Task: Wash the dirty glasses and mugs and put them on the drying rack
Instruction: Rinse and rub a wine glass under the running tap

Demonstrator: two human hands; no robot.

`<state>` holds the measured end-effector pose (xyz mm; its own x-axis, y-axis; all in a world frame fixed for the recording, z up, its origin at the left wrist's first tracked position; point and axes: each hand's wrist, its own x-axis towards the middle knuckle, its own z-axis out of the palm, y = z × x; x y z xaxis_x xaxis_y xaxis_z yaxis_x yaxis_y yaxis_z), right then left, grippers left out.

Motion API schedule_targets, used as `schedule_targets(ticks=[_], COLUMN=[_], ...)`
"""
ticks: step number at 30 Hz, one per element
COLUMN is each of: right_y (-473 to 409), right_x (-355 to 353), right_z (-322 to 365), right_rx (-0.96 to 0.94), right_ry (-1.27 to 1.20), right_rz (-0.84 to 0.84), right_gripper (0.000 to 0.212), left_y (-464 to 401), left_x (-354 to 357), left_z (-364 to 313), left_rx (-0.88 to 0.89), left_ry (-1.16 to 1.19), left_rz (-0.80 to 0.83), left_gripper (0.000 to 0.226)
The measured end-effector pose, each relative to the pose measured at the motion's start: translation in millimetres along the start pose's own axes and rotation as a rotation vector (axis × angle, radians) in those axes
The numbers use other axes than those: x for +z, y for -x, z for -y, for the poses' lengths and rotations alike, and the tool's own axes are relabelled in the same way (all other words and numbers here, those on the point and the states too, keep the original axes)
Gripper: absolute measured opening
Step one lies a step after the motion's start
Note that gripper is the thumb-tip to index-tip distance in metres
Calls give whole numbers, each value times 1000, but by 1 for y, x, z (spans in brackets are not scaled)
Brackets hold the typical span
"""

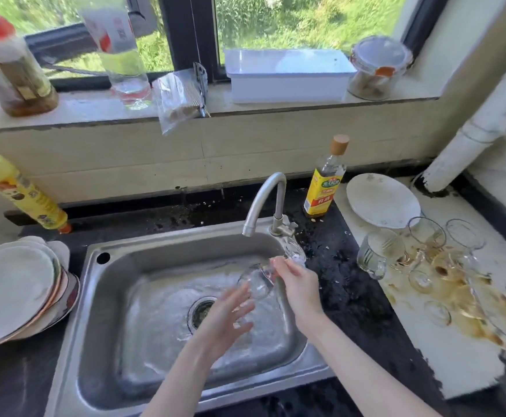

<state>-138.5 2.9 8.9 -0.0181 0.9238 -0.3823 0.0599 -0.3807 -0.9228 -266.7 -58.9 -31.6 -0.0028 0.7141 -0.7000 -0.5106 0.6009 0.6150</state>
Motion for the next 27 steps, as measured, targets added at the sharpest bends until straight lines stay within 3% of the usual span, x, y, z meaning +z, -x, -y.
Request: schedule_targets(ticks=[3,5,6,8,12,17,20,27], right_y=[13,22,27,43,82,139,180,311], right_x=[1,2,2,0,-20,-66,-106,-206], right_z=[-18,-39,-46,-47,-28,-44,-62,-107], right_rx=[-122,-106,-89,-92,-199,-200,-212,-149], right_ry=[331,642,721,651,310,315,298,75], right_rz=[45,100,94,13,-228,-270,-394,-654], right_gripper=[20,28,32,32,31,17,18,13], left_y=[6,8,11,21,44,73,95,162], left_x=[-28,-49,-54,-59,-43,-5,27,108], left_z=[6,6,4,-6,-18,17,47,150], left_rx=[180,366,461,606,805,835,984,1108], left_ry=[-659,-1149,-1393,-1747,-1905,-1938,-1926,-2075], left_rz=[-133,-98,-75,-64,1,218,336,655], left_gripper=[64,67,69,69,75,70,56,57])
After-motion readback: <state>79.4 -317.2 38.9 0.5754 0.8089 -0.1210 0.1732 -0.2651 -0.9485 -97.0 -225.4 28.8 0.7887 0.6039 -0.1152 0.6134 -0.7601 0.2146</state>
